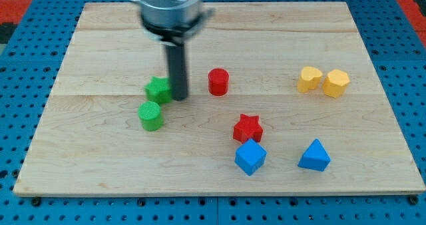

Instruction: Slide the red blocks to the center

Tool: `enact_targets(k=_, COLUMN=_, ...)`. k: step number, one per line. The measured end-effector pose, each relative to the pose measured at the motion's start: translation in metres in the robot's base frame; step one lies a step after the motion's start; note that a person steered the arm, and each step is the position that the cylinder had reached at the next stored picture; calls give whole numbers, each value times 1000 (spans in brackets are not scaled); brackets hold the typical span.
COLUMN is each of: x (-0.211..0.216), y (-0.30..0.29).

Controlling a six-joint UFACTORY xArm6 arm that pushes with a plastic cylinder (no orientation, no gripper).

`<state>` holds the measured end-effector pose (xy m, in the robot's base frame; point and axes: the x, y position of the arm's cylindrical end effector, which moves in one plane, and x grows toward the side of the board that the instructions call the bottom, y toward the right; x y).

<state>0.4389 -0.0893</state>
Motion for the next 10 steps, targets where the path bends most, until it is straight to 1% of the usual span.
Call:
enact_targets(k=1, x=-25, y=23)
enact_targets(k=2, x=-58, y=102)
enact_targets(k=3, x=-52, y=123)
enact_targets(k=4, x=-20, y=168)
enact_targets(k=5, x=77, y=169)
enact_targets(k=6, x=106, y=211)
enact_targets(k=7, x=119, y=201)
enact_targets(k=8, x=114, y=145)
enact_targets(k=9, x=89, y=102)
enact_targets(k=10, x=83, y=89)
